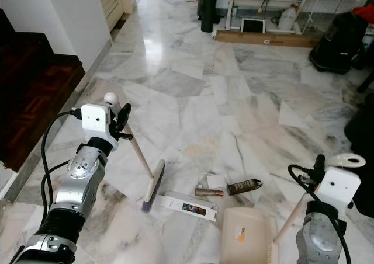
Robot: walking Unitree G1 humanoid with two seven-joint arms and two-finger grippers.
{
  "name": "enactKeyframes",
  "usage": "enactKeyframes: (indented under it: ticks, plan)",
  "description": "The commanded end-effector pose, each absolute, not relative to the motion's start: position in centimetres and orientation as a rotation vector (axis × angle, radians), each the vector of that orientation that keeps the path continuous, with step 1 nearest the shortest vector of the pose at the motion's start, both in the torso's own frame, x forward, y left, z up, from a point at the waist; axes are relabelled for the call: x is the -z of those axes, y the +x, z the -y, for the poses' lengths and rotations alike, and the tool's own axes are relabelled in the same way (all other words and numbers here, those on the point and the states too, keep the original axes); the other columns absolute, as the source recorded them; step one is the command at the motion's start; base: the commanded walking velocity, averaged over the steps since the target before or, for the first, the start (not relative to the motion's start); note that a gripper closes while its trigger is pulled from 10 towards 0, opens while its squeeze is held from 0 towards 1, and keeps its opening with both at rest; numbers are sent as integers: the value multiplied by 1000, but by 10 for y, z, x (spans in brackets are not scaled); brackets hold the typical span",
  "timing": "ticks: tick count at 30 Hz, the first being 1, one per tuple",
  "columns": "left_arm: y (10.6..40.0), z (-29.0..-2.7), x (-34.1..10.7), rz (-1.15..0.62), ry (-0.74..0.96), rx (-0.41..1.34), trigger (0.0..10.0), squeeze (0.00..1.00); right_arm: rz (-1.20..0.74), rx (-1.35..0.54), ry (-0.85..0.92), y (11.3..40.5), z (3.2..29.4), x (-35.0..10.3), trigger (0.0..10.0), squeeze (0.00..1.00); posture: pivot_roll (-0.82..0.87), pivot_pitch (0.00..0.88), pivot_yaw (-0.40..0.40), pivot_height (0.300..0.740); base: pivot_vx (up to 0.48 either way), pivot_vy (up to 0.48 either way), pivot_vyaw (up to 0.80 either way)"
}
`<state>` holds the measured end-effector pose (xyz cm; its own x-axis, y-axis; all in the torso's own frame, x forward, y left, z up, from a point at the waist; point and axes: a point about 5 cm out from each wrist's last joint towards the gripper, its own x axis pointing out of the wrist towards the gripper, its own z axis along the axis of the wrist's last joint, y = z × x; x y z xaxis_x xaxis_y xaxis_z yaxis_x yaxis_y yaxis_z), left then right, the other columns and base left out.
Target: Sweep floor
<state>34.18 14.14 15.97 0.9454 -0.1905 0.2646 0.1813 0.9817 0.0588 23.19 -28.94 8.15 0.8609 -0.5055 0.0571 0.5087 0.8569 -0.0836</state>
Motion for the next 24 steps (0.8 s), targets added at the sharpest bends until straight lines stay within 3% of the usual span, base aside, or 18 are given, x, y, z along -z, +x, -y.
enactKeyframes:
  ticks: [1,24]
  plan:
    - [342,-144,-171,314,36,187,10000,263,55,532,-101,233,289,-83,10000,0,41,158,15,740,0,0,0]
    - [340,-147,-174,319,39,185,10000,353,127,492,-169,253,281,-80,10000,0,68,182,25,740,0,0,0]
